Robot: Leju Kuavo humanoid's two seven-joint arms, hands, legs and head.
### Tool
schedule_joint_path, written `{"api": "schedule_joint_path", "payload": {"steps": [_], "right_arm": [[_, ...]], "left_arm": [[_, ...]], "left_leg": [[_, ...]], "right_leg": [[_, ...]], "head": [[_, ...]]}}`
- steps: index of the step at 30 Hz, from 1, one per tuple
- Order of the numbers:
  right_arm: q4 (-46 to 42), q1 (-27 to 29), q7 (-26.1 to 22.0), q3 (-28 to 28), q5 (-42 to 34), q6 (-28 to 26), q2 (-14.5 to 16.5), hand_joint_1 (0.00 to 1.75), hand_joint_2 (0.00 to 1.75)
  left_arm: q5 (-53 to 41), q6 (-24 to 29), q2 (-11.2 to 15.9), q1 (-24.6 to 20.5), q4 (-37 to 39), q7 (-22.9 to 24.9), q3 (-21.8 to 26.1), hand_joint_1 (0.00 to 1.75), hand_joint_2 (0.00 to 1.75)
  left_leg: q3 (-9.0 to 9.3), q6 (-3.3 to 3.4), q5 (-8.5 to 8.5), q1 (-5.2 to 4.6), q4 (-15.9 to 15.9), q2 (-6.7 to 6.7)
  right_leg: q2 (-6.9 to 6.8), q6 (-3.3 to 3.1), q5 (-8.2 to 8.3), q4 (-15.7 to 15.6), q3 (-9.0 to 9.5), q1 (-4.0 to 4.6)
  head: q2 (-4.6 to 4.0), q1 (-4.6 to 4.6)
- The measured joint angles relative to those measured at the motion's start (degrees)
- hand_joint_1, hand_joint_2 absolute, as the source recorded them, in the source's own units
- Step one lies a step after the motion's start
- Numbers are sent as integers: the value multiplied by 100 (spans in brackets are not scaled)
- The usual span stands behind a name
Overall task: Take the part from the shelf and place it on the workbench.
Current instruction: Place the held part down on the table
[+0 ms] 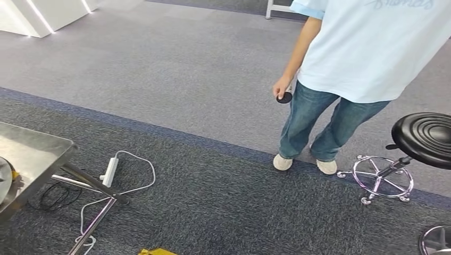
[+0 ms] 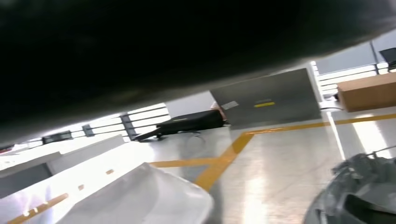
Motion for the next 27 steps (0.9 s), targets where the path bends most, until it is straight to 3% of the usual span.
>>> {"api": "schedule_joint_path", "payload": {"steps": [2, 4, 5, 7, 9, 11, 12, 13, 14, 16, 18, 19, 20, 22, 24, 25, 26, 27], "right_arm": [[0, 0, -21, 7, 22, -2, -1, 0, 0], [1, 0, -40, 20, 33, -3, -4, 0, 0], [1, 0, -40, 27, 34, -2, -6, 0, 0], [1, 1, -34, 36, 36, 2, -8, 0, 0], [2, 13, -34, 38, 36, 10, -12, 0, 0], [2, 29, -34, 38, 33, 22, -20, 0, 0], [2, 34, -34, 38, 31, 26, -23, 0, 0], [2, 35, -34, 38, 28, 31, -26, 0, 0], [2, 34, -34, 38, 24, 33, -26, 0, 0], [2, 33, -34, 38, 18, 35, -32, 0, 0], [2, 26, -34, 38, 15, 35, -39, 0, 0], [2, 17, -34, 38, 13, 35, -40, 0, 0], [2, 7, -34, 38, 8, 37, -41, 0, 0], [2, -5, -37, 38, -5, 39, -42, 0, 0], [2, 5, -47, 38, -17, 40, -42, 0, 0], [2, 17, -52, 38, -21, 40, -42, 0, 0], [2, 29, -54, 38, -23, 40, -43, 0, 0], [2, 40, -49, 38, -25, 40, -44, 0, 0]], "left_arm": [[16, -17, -13, 18, -32, 31, 1, 0, 0], [38, -32, -28, 46, -63, 50, 10, 0, 0], [46, -36, -43, 65, -75, 60, 22, 0, 0], [54, -42, -70, 87, -89, 77, 40, 0, 0], [56, -45, -104, 85, -93, 84, 40, 0, 0], [55, -48, -151, 85, -93, 85, 37, 0, 0], [55, -48, -171, 88, -93, 85, 37, 0, 0], [53, -48, -184, 89, -93, 85, 38, 0, 0], [50, -48, -194, 90, -93, 85, 39, 0, 0], [44, -47, -212, 75, -95, 85, 37, 0, 0], [30, -47, -244, 70, -96, 90, 38, 0, 0], [24, -46, -260, 77, -97, 92, 43, 0, 0], [19, -44, -275, 89, -98, 94, 50, 0, 0], [17, -42, -297, 96, -105, 107, 60, 0, 0], [18, -45, -324, 88, -129, 121, 54, 0, 0], [19, -50, -344, 84, -146, 124, 49, 0, 0], [20, -59, -365, 83, -165, 127, 45, 0, 0], [24, -69, -387, 84, -183, 131, 44, 0, 0]], "left_leg": [[-22, -74, 14, 6, 9, -90], [-45, -145, 48, 26, -6, -194], [-59, -173, 38, 34, 7, -172], [-199, -218, -166, 29, 297, 49], [-536, -257, -559, 29, 1023, 296], [-802, -286, -750, 47, 1604, 347], [-793, -297, -683, 56, 1606, 359], [-666, -308, -519, 64, 1377, 393], [-453, -322, -315, 72, 993, 488], [-69, -315, -86, 57, 282, 745], [33, -239, -92, 36, 60, 801], [24, -183, -94, 41, 67, 710], [20, -146, -99, 45, 70, 641], [18, -76, -89, 56, 67, 504], [12, -22, -84, 54, 65, 376], [9, -5, -86, 44, 65, 299], [10, 3, -89, 31, 66, 217], [15, 6, -91, 18, 67, 127]], "right_leg": [[119, -52, 96, -379, 218, 12], [10, -122, 105, -391, 244, 33], [-51, -158, 117, -406, 251, 33], [-192, -235, 141, -448, 265, 20], [-343, -277, 139, -458, 264, 26], [-504, -285, 127, -458, 263, 29], [-584, -282, 119, -458, 268, 26], [-660, -269, 107, -458, 277, 20], [-730, -246, 91, -456, 297, 14], [-847, -177, 39, -439, 319, 43], [-958, -117, -11, -444, 347, 86], [-1019, -95, -29, -458, 382, 87], [-1018, -66, -56, -456, 411, 77], [-750, -10, -245, -209, 338, 49], [-395, 9, -608, 511, -13, 43], [-324, 0, -753, 910, -227, 48], [-294, -17, -805, 1181, -389, 55], [-279, -44, -737, 1235, -456, 62]], "head": [[0, -3], [0, -6], [0, -7], [0, -31], [0, -53], [0, -55], [0, -54], [0, -54], [0, -55], [0, -61], [0, -50], [0, -38], [0, -33], [0, -19], [0, 8], [0, 17], [0, 22], [0, 23]]}}
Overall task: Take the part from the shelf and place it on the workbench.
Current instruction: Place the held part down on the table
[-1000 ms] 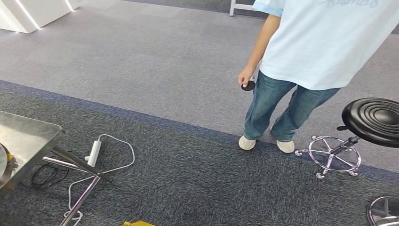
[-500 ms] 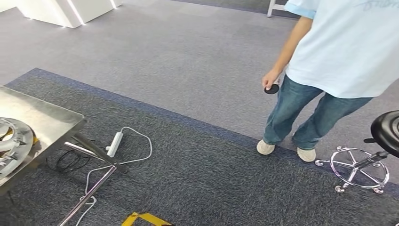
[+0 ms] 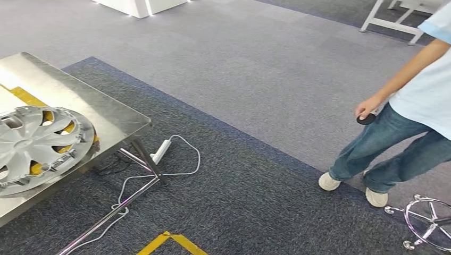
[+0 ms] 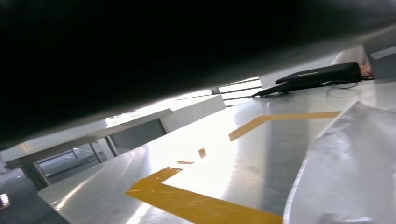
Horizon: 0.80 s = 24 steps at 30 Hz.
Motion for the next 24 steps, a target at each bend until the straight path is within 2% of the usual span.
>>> {"api": "schedule_joint_path", "payload": {"steps": [1, 2, 4, 5, 6, 8, 9, 10, 12, 13, 14, 15, 16, 17, 19, 20, 21, 23, 24], "right_arm": [[0, 6, 5, 0, -2, 0, -1, 0, 0], [0, 8, 10, 0, -2, 0, -2, 0, 0], [2, 6, 6, 0, -1, 0, -3, 0, 0], [2, 1, -12, 0, 1, 0, -4, 0, 0], [3, -3, -30, 0, 2, 1, -5, 0, 0], [3, -17, -49, -1, 3, 2, -7, 0, 0], [3, -21, -42, -2, 3, 3, -9, 0, 0], [3, -23, -36, -3, 3, 5, -10, 0, 0], [3, -14, -31, -4, -3, 13, -14, 0, 0], [4, -5, -33, -5, -10, 17, -20, 0, 0], [4, 3, -34, -6, -22, 23, -29, 0, 0], [4, 9, -33, -8, -35, 29, -40, 0, 0], [4, 12, -32, -10, -46, 38, -49, 0, 0], [4, 12, -30, -11, -54, 46, -56, 0, 0], [4, 12, -29, -14, -59, 57, -69, 0, 0], [4, 11, -29, -15, -60, 58, -80, 0, 0], [4, 9, -29, -15, -61, 59, -92, 0, 0], [4, -6, -29, -15, -63, 64, -120, 0, 0], [4, -16, -29, -15, -62, 70, -131, 0, 0]], "left_arm": [[5, -10, -21, 2, -21, 4, 1, 0, 0], [11, -20, -41, 5, -45, 8, 1, 0, 0], [19, -39, -78, 8, -93, 14, 1, 0, 0], [19, -50, -94, 15, -115, 16, 1, 0, 0], [19, -58, -110, 25, -133, 22, 3, 0, 0], [19, -68, -137, 50, -172, 37, 17, 0, 0], [20, -69, -151, 61, -188, 44, 29, 0, 0], [20, -69, -162, 62, -204, 50, 38, 0, 0], [16, -72, -200, 46, -223, 57, 38, 0, 0], [5, -73, -231, 33, -227, 61, 32, 0, 0], [-7, -75, -271, 25, -230, 67, 27, 0, 0], [-20, -75, -315, 24, -237, 74, 25, 0, 0], [-32, -75, -354, 26, -250, 81, 25, 0, 0], [-36, -75, -388, 26, -268, 89, 25, 0, 0], [-43, -76, -447, 16, -313, 96, 24, 0, 0], [-50, -79, -478, 7, -332, 104, 22, 0, 0], [-61, -83, -514, 4, -351, 121, 20, 0, 0], [-80, -92, -588, 16, -387, 177, 25, 0, 0], [-83, -94, -621, 28, -413, 213, 31, 0, 0]], "left_leg": [[7, 2, -1, -10, 1, -92], [16, 2, -2, -17, 1, -181], [14, -11, -3, -26, 10, -344], [1, -29, -1, -24, 12, -414], [-15, -57, 8, -16, 8, -479], [-43, -125, 31, 9, -11, -590], [-66, -155, 2, 4, 23, -521], [-131, -183, -92, -8, 152, -372], [-421, -231, -447, -29, 760, 39], [-611, -255, -625, -21, 1151, 156], [-755, -273, -723, -8, 1451, 208], [-808, -288, -711, 8, 1567, 231], [-747, -301, -589, 22, 1456, 253], [-575, -311, -394, 33, 1136, 311], [-152, -307, -72, 29, 352, 573], [-18, -277, -8, 19, 98, 663], [40, -236, -9, 4, -19, 697], [42, -138, -28, -7, -44, 552], [43, -103, -26, -1, -48, 482]], "right_leg": [[22, -33, 176, -177, 43, 8], [89, -71, 418, -541, 179, 15], [348, -130, 763, -1288, 477, 15], [432, -141, 831, -1504, 579, 17], [458, -146, 831, -1583, 624, 23], [316, -178, 855, -1625, 671, 23], [247, -209, 873, -1658, 685, 15], [170, -242, 891, -1695, 700, 3], [10, -283, 900, -1736, 718, -2], [-76, -292, 895, -1739, 720, -1], [-160, -293, 887, -1739, 722, -1], [-243, -290, 876, -1739, 727, -1], [-325, -281, 863, -1739, 739, -3], [-401, -263, 848, -1738, 758, -6], [-538, -203, 797, -1726, 794, 13], [-598, -167, 765, -1720, 806, 31], [-659, -135, 734, -1722, 822, 51], [-766, -79, 693, -1745, 880, 53], [-700, -45, 653, -1724, 900, 40]], "head": [[0, 1], [0, 1], [0, -2], [0, -3], [0, -7], [0, -7], [0, -13], [0, -24], [0, -49], [0, -56], [0, -56], [0, -56], [0, -56], [0, -56], [0, -63], [0, -61], [0, -59], [0, -49], [0, -45]]}}
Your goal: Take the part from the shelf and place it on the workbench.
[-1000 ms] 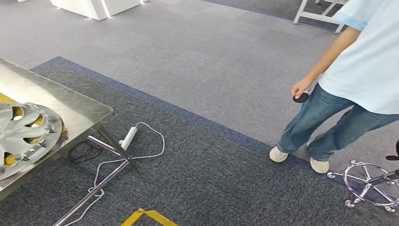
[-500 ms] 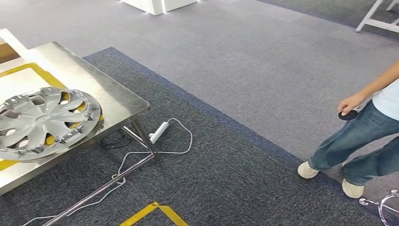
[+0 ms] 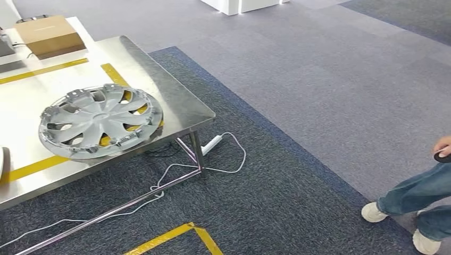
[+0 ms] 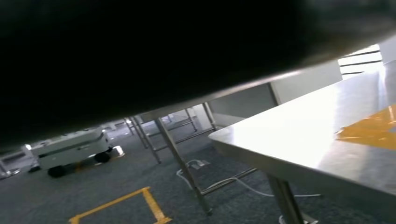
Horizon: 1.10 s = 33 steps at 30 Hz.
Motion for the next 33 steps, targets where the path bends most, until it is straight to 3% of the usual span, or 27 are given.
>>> {"api": "schedule_joint_path", "payload": {"steps": [1, 3, 5, 6, 7, 8, 10, 12, 14, 15, 17, 18, 19, 21, 22, 24, 25, 27, 28, 30, 32, 33], "right_arm": [[0, -3, -1, 0, 1, 6, -11, 0, 0], [1, 8, -17, 0, 2, 14, -28, 0, 0], [3, 29, -33, 0, 2, 17, -40, 0, 0], [4, 36, -33, 0, 2, 19, -44, 0, 0], [5, 40, -29, 0, 2, 19, -48, 0, 0], [6, 40, -25, 0, 2, 20, -51, 0, 0], [9, 40, -19, 0, 2, 20, -60, 0, 0], [14, 35, -31, 1, 2, 19, -72, 0, 0], [15, 27, -38, 1, 3, 18, -85, 0, 0], [15, 22, -29, -1, 5, 17, -92, 0, 0], [16, 24, -14, -2, 10, 17, -105, 0, 0], [17, 31, -11, -2, 14, 17, -114, 0, 0], [18, 40, -14, -2, 16, 17, -122, 0, 0], [20, 52, -17, -2, 19, 15, -140, 0, 0], [21, 53, -17, -2, 19, 14, -147, 0, 0], [22, 50, -17, -2, 15, 13, -154, 0, 0], [22, 51, -17, -2, 10, 14, -161, 0, 0], [23, 51, -17, -2, -6, 16, -180, 0, 0], [23, 49, -17, -2, -14, 19, -192, 0, 0], [24, 32, -17, -2, -28, 24, -214, 0, 0], [25, 31, -17, -2, -33, 26, -239, 0, 0], [26, 43, -20, -2, -33, 26, -251, 0, 0]], "left_arm": [[-1, -1, -33, 2, -28, 35, 5, 0, 0], [1, -1, -97, -6, -87, 81, 2, 0, 0], [2, -1, -152, -15, -119, 97, -7, 0, 0], [2, -1, -172, -14, -126, 100, -8, 0, 0], [2, -1, -187, -13, -133, 104, -8, 0, 0], [2, -1, -202, -13, -141, 105, -9, 0, 0], [2, -1, -225, -13, -157, 108, -9, 0, 0], [2, -1, -252, -9, -172, 139, -9, 0, 0], [5, 2, -302, 2, -187, 228, -1, 0, 0], [14, 8, -341, 10, -193, 290, 7, 0, 0], [45, 31, -434, 0, -198, 445, 16, 0, 0], [63, 44, -491, -14, -198, 536, 12, 0, 0], [82, 58, -552, -30, -198, 634, 5, 0, 0], [121, 89, -701, -42, -191, 839, -4, 0, 0], [141, 107, -773, -39, -182, 937, -4, 0, 0], [161, 138, -901, -42, -150, 1125, -4, 0, 0], [162, 159, -968, -54, -111, 1223, -4, 0, 0], [132, 223, -1109, -109, 13, 1432, -5, 0, 0], [105, 273, -1185, -134, 104, 1527, -4, 0, 0], [67, 368, -1323, -163, 304, 1689, 2, 0, 0], [40, 426, -1442, -219, 533, 1849, 9, 0, 0], [23, 459, -1503, -272, 681, 1934, 9, 0, 0]], "left_leg": [[1, 38, 10, 10, -4, -67], [-1, 99, 24, 26, -6, -196], [-5, 131, 23, 21, -4, -351], [-2, 135, 21, 17, -2, -438], [5, 136, 19, 15, -2, -527], [15, 134, 17, 14, -1, -618], [24, 114, 7, 11, 8, -794], [2, 61, 6, 13, 17, -946], [-31, -18, 34, 29, -2, -1083], [-47, -52, 30, 32, 5, -1046], [-176, -114, -145, 9, 253, -709], [-319, -136, -327, 2, 556, -476], [-505, -160, -526, 2, 941, -328], [-796, -194, -737, 23, 1557, -249], [-803, -204, -679, 33, 1586, -238], [-487, -213, -321, 42, 1012, -127], [-261, -216, -165, 31, 596, 16], [18, -147, -25, 8, 70, 178], [46, -100, -37, -9, -4, 171], [32, -2, -29, -10, -10, 18], [25, 76, -3, 8, -18, -111], [19, 108, 11, 17, -21, -176]], "right_leg": [[150, 33, -93, 116, -30, -16], [542, 79, -454, 758, -317, -35], [687, 83, -773, 1579, -741, -37], [701, 74, -775, 1768, -867, -37], [711, 61, -653, 1716, -884, -37], [747, 41, -428, 1420, -787, -38], [997, -2, 26, 574, -456, -52], [1184, -27, 191, 112, -256, -62], [1092, -60, 191, 77, -213, -51], [1016, -93, 207, 61, -192, -53], [853, -166, 240, 7, -172, -73], [769, -191, 245, -9, -167, -74], [686, -207, 240, -14, -167, -70], [506, -216, 226, -13, -165, -64], [420, -211, 216, -13, -159, -63], [264, -179, 191, -13, -128, -68], [194, -148, 169, -8, -113, -56], [70, -77, 119, -2, -93, -24], [9, -44, 100, -9, -80, -9], [-59, 12, 73, -26, -23, -26], [218, 71, -106, 197, -79, -55], [425, 94, -284, 503, -217, -66]], "head": [[0, 8], [0, 34], [0, 44], [0, 44], [0, 43], [0, 45], [0, 43], [0, 39], [0, 39], [0, 35], [0, 11], [0, -2], [0, -10], [0, -12], [0, -13], [0, -13], [0, -15], [0, -4], [0, 3], [0, 16], [0, 30], [0, 42]]}}
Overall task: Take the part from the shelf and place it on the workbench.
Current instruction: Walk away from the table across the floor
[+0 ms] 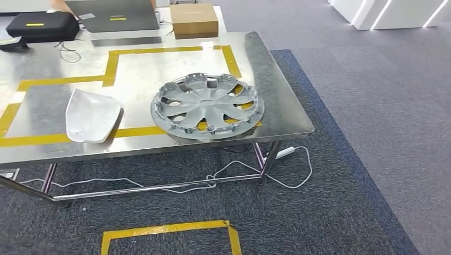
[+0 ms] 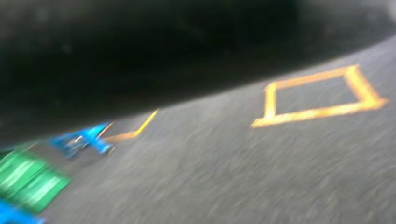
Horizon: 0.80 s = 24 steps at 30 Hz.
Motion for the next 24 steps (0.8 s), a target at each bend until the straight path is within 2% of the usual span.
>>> {"api": "schedule_joint_path", "payload": {"steps": [1, 2, 3, 4, 5, 6, 8, 9, 10, 12, 13, 14, 16, 17, 18, 19, 20, 21, 23, 24], "right_arm": [[3, 16, -2, 0, 0, 0, -13, 0, 0], [8, 32, -4, 0, 1, -1, -21, 0, 0], [11, 44, -6, 0, 1, -1, -33, 0, 0], [15, 52, -5, 0, 1, -3, -43, 0, 0], [16, 58, -3, 0, 2, -5, -54, 0, 0], [16, 60, -2, 0, 2, -7, -64, 0, 0], [19, 64, -1, 0, 2, -10, -83, 0, 0], [21, 63, -9, 1, 2, -11, -88, 0, 0], [23, 58, -19, 1, 2, -13, -91, 0, 0], [25, 47, -34, 2, 2, -16, -91, 0, 0], [25, 42, -28, 1, 1, -19, -93, 0, 0], [25, 46, -20, 0, -1, -26, -98, 0, 0], [25, 67, -7, -3, -31, -44, -110, 0, 0], [25, 80, -7, -8, -64, -53, -113, 0, 0], [26, 89, -7, -16, -108, -60, -113, 0, 0], [26, 92, -7, -28, -153, -70, -111, 0, 0], [27, 91, -7, -42, -194, -85, -109, 0, 0], [27, 89, -7, -58, -230, -104, -107, 0, 0], [27, 90, -7, -83, -286, -152, -102, 0, 0], [28, 91, -7, -93, -307, -177, -99, 0, 0]], "left_arm": [[-21, 47, -56, -59, 172, 78, -2, 0, 0], [-41, 107, -105, -116, 371, 153, -5, 0, 0], [-46, 176, -155, -162, 588, 224, -8, 0, 0], [-41, 249, -197, -198, 810, 291, -9, 0, 0], [-23, 326, -235, -228, 1035, 349, -9, 0, 0], [2, 407, -270, -260, 1259, 392, -8, 0, 0], [35, 538, -314, -323, 1631, 431, -8, 0, 0], [42, 574, -325, -348, 1777, 434, -8, 0, 0], [56, 588, -331, -362, 1891, 440, -8, 0, 0], [138, 560, -335, -370, 2085, 477, -6, 0, 0], [206, 542, -340, -374, 2189, 509, -4, 0, 0], [295, 538, -345, -390, 2325, 538, -2, 0, 0], [644, 597, -352, -470, 2686, 477, -3, 0, 0], [936, 625, -354, -517, 2901, 345, -5, 0, 0], [1282, 623, -358, -558, 3125, 155, -9, 0, 0], [1627, 597, -363, -583, 3356, -57, -12, 0, 0], [1937, 566, -368, -600, 3590, -255, -15, 0, 0], [2192, 544, -371, -616, 3818, -411, -16, 0, 0], [2573, 590, -380, -671, 4250, -645, -18, 0, 0], [2706, 636, -387, -706, 4450, -734, -21, 0, 0]], "left_leg": [[-9, 23, 8, -2, 1, -71], [-17, 39, 12, -7, 2, -150], [-20, 45, 15, -14, 4, -232], [-18, 47, 15, -20, 5, -315], [-13, 47, 16, -23, 6, -403], [-5, 44, 17, -22, 6, -493], [-8, 20, 21, -23, 17, -659], [-23, -8, 26, -20, 20, -729], [-44, -46, 36, -11, 17, -792], [-82, -132, 66, 12, 0, -884], [-105, -166, 47, 8, 27, -793], [-165, -196, -32, -4, 136, -628], [-447, -248, -378, -24, 713, -222], [-639, -272, -569, -20, 1103, -127], [-799, -291, -691, -14, 1435, -89], [-874, -303, -710, -8, 1603, -74], [-834, -309, -617, -3, 1549, -59], [-682, -307, -441, 1, 1285, -18], [-243, -276, -102, -18, 498, 257], [-91, -240, -19, -30, 212, 377]], "right_leg": [[171, 7, -203, 404, -181, -1], [246, 8, -372, 816, -383, 1], [271, 5, -442, 1102, -538, 4], [281, -6, -395, 1180, -607, 7], [301, -22, -234, 1022, -568, 9], [361, -42, 8, 659, -426, 9], [650, -76, 374, -132, -100, -13], [765, -87, 446, -368, -2, -19], [822, -102, 444, -452, 39, -16], [700, -154, 462, -475, 69, -4], [624, -190, 484, -493, 87, -9], [542, -225, 506, -516, 95, -19], [360, -269, 521, -541, 97, -19], [260, -282, 518, -541, 92, -13], [154, -286, 513, -541, 89, -9], [57, -288, 507, -540, 87, -7], [-29, -284, 502, -540, 90, -7], [-108, -273, 494, -540, 100, -9], [-236, -225, 458, -524, 129, 11], [-295, -193, 434, -515, 136, 32]], "head": [[0, 14], [0, 21], [0, 26], [0, 27], [0, 27], [0, 28], [0, 27], [0, 25], [0, 22], [0, 22], [0, 15], [0, -4], [0, -51], [0, -67], [0, -70], [0, -69], [0, -70], [0, -71], [0, -78], [0, -70]]}}
